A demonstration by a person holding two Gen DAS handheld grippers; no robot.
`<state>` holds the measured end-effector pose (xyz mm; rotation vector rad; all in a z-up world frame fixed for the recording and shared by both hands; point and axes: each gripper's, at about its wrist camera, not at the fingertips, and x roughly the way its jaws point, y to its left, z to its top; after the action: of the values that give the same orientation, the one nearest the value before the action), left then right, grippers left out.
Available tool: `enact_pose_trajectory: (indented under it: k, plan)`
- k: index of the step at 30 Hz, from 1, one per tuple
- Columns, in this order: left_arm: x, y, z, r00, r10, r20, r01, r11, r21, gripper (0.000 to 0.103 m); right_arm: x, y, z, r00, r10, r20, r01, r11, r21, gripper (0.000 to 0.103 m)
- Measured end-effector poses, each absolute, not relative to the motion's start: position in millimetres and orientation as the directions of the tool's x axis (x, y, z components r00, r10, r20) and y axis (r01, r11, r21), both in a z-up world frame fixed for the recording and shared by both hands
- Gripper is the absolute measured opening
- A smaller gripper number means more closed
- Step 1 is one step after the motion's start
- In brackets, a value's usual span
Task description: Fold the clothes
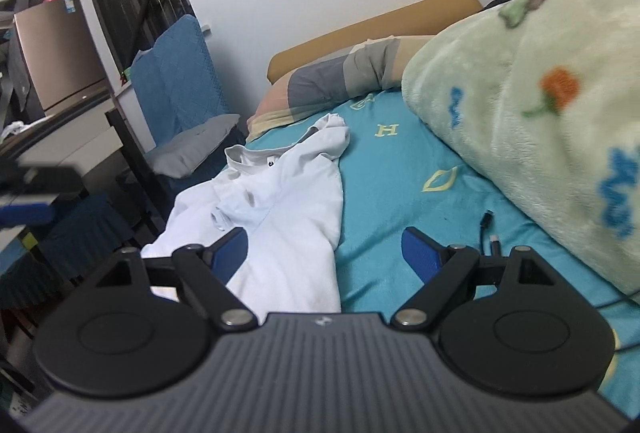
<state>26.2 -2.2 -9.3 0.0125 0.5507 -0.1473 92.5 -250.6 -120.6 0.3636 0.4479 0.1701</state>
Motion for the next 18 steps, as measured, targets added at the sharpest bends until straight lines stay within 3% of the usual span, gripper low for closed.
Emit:
enact_pose_trajectory:
  k: [5,9,13,18]
  plan:
    - [-17,-4,-7,0.83,-0.163,-0.534,0.184,0.983,-0.013,0.103,63,-243,-99,0.905,0.235,-0.355,-0.103,0.93,0.352,0.085]
    - [-31,1,5,0.866,-0.157,-0.474,0.18,0.984,0.002,0.103,52,-233,-88,0.909,0.219,-0.356,-0.105,0.944,0.312,0.085]
    - [-33,15,14,0.833,-0.243,-0.497,0.243,0.968,-0.067,0.103,62,-215,-86,0.892,0.23,-0.389,-0.147,0.961,0.233,0.085]
    - [-43,48,20,0.871,-0.262,-0.415,0.233,0.965,-0.121,0.103,102,-177,-86,0.84,0.286,-0.46,-0.267,0.958,0.108,0.085]
